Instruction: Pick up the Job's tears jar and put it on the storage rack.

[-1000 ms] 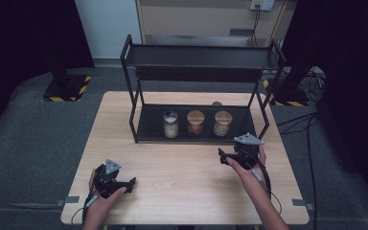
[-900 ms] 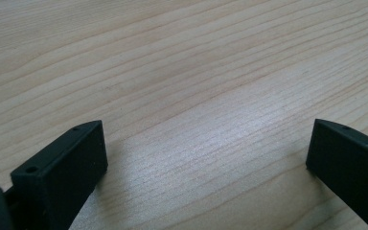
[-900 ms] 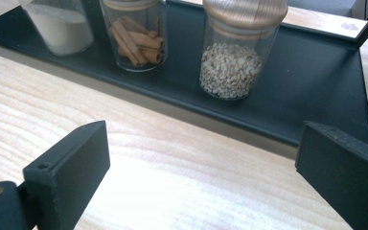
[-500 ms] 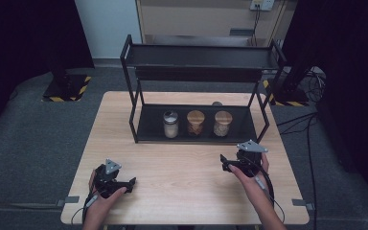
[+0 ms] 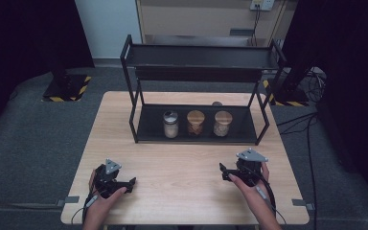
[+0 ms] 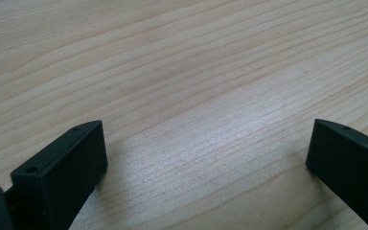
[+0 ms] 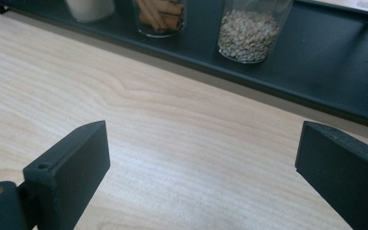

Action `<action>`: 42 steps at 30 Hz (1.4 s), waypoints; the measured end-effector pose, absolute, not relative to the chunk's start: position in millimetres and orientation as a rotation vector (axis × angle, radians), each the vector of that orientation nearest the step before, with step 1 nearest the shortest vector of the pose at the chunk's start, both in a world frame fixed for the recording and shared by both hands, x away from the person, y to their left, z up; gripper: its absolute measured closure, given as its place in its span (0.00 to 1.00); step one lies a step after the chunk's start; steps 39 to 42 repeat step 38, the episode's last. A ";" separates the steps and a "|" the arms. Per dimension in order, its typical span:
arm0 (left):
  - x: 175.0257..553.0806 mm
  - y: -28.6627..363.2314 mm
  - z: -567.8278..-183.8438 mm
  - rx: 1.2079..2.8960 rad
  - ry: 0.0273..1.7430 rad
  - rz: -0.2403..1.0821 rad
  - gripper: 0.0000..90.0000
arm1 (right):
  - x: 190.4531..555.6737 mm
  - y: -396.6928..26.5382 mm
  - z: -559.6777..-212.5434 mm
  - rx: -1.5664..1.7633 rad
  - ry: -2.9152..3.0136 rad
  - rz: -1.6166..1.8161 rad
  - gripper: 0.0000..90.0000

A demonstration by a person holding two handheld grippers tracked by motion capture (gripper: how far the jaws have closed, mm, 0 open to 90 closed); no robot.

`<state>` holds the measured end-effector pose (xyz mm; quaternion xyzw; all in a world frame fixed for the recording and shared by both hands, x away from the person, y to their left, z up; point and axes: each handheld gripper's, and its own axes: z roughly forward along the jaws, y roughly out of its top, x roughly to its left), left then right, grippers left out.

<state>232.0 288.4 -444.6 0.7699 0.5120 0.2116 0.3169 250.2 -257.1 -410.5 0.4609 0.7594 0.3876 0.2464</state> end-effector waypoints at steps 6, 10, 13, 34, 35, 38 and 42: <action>232.0 288.4 -444.6 2.026 1.348 0.557 0.00 | 245.6 -254.7 -414.7 1.249 2.099 1.056 0.05; 232.1 288.4 -444.5 2.027 1.348 0.557 0.00 | 244.0 -252.8 -419.1 1.247 2.125 1.053 0.05; 232.1 288.4 -444.6 2.026 1.348 0.557 0.00 | 243.2 -250.8 -424.3 1.244 2.148 1.045 0.05; 232.0 288.4 -444.6 2.027 1.348 0.557 0.00 | 252.8 -231.9 -447.7 1.229 2.293 0.972 0.00; 232.0 288.4 -444.6 2.027 1.348 0.557 0.00 | 252.7 -231.9 -447.7 1.229 2.293 0.971 0.00; 232.0 288.5 -444.6 2.027 1.347 0.557 0.00 | 252.6 -231.7 -447.8 1.231 2.292 0.972 0.00; 232.0 288.5 -444.6 2.027 1.347 0.557 0.00 | 252.6 -231.7 -447.8 1.231 2.292 0.972 0.00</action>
